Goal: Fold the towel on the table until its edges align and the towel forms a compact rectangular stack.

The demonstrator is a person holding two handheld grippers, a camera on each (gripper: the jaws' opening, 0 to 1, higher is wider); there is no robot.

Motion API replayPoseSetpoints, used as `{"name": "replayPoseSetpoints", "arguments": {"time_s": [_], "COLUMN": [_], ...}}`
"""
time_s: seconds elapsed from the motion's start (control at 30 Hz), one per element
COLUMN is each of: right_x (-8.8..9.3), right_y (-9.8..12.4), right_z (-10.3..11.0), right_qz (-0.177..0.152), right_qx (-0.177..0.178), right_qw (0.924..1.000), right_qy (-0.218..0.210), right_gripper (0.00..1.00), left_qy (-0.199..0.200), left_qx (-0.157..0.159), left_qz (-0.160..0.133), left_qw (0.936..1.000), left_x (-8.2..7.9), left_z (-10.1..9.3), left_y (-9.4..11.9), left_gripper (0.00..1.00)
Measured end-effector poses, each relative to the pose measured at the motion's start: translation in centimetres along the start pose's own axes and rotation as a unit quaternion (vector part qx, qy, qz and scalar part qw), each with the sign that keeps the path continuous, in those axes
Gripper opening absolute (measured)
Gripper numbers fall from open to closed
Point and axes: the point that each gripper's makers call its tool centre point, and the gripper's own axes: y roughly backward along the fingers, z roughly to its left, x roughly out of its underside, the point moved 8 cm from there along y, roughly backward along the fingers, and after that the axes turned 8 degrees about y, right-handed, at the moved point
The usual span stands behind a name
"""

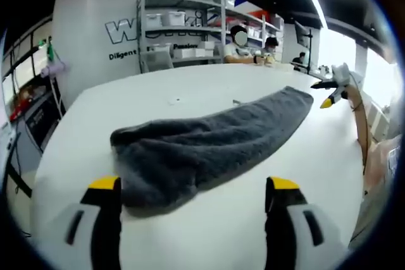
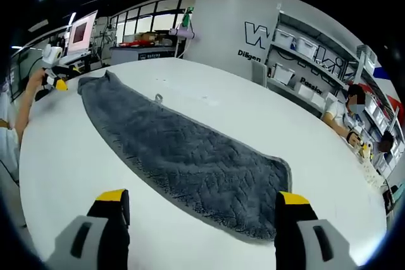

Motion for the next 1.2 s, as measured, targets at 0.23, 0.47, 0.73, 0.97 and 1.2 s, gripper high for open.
{"name": "replayPoseSetpoints", "arguments": {"time_s": [0.23,0.47,0.73,0.97,1.2], "right_x": [0.5,1.2,0.9,0.7,0.6], "right_y": [0.0,-0.5,-0.7,-0.7,-0.7], "right_z": [-1.0,-1.2,-0.7,-0.9,-0.9], "right_qz": [-0.002,0.001,-0.004,-0.009,-0.012], "right_qx": [0.005,0.011,0.0,-0.003,-0.004], "right_qw": [0.9998,0.9996,0.9996,0.9997,0.9997], "right_qy": [-0.018,-0.026,-0.026,-0.021,-0.021], "right_gripper": [0.99,0.99,0.98,0.96,0.96], "left_qy": [0.014,0.037,0.058,0.048,0.045], "left_qx": [-0.006,-0.013,-0.014,-0.037,-0.069], "left_qz": [-0.011,0.004,-0.016,-0.021,-0.009], "left_qw": [0.9998,0.9992,0.9981,0.9979,0.9966], "left_x": [0.0,1.0,1.2,1.5,2.3], "left_z": [1.4,3.0,3.9,4.2,4.8], "left_y": [0.9,0.6,0.8,0.8,0.7], "left_gripper": [0.99,0.99,0.79,0.48,0.31]}}
